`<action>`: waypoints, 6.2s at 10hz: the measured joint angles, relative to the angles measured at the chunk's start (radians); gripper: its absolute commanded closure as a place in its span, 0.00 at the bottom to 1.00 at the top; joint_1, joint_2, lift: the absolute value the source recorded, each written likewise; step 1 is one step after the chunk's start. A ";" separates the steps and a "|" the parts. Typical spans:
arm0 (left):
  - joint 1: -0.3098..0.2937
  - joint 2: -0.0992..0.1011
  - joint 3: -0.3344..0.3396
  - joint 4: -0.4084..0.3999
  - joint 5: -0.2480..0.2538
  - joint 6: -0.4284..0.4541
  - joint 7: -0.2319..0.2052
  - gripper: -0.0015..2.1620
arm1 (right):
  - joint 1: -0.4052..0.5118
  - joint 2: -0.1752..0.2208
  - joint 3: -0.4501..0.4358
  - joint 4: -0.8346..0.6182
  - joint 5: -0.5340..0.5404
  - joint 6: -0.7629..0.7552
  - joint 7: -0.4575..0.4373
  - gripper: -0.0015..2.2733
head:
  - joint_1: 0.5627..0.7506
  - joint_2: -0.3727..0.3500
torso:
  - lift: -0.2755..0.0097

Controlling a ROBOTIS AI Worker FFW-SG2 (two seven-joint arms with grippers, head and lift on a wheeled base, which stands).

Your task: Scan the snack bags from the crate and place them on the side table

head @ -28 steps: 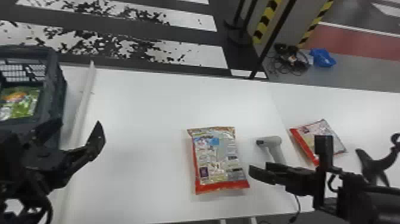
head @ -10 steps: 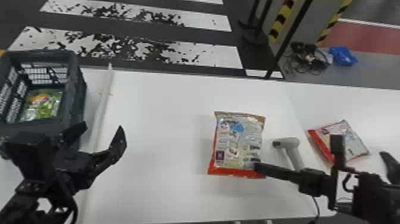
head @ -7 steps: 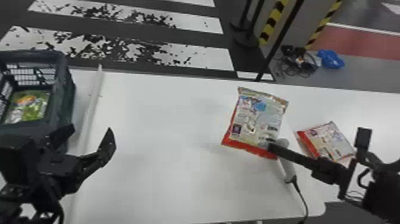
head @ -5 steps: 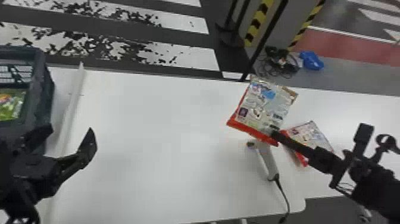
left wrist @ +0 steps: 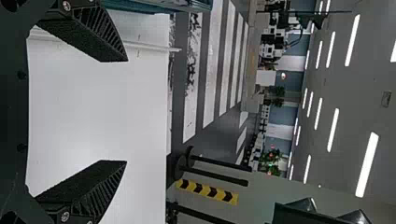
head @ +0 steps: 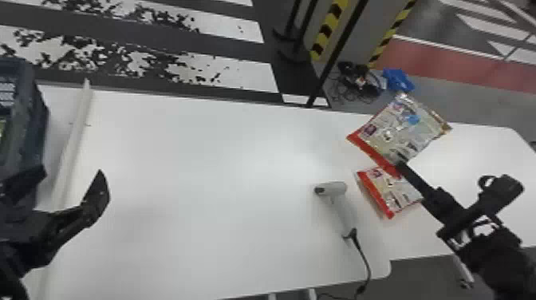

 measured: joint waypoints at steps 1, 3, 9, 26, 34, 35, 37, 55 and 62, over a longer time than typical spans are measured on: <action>0.000 0.000 -0.001 0.000 -0.001 0.001 0.000 0.04 | -0.016 -0.006 0.003 0.066 -0.002 -0.059 -0.046 0.94 | 0.70 0.03 | 0.64; 0.000 0.000 -0.001 -0.003 -0.001 0.005 0.000 0.04 | -0.048 -0.033 0.028 0.187 0.000 -0.122 -0.115 0.84 | 0.70 0.03 | 0.64; 0.007 0.000 -0.004 -0.013 -0.001 0.006 0.000 0.04 | -0.090 -0.057 0.083 0.322 0.003 -0.160 -0.271 0.03 | 0.70 0.03 | 0.64; 0.000 0.000 -0.044 0.038 -0.014 -0.119 0.023 0.04 | 0.401 0.268 0.673 -0.451 0.530 -0.812 -0.374 0.03 | 0.70 0.33 | 0.64; -0.018 0.018 0.066 -0.092 -0.009 0.003 -0.093 0.05 | 0.409 0.306 0.713 -0.392 0.563 -0.815 -0.409 0.03 | 0.70 0.42 | 0.64; -0.033 0.034 0.121 -0.129 0.009 0.097 -0.118 0.05 | 0.412 0.303 0.713 -0.391 0.560 -0.815 -0.409 0.03 | 0.70 0.44 | 0.64; -0.095 0.096 0.240 -0.171 0.044 0.323 -0.166 0.05 | 0.414 0.300 0.717 -0.391 0.555 -0.815 -0.407 0.03 | 0.70 0.55 | 0.64; -0.852 0.378 0.206 0.560 -0.511 0.447 -0.799 0.03 | 0.407 0.275 0.738 -0.370 0.552 -0.776 -0.395 0.03 | 0.70 0.81 | 0.64; -1.010 0.328 0.028 0.881 -0.751 0.313 -0.866 0.02 | 0.406 0.256 0.732 -0.362 0.526 -0.770 -0.389 0.03 | 0.70 0.74 | 0.64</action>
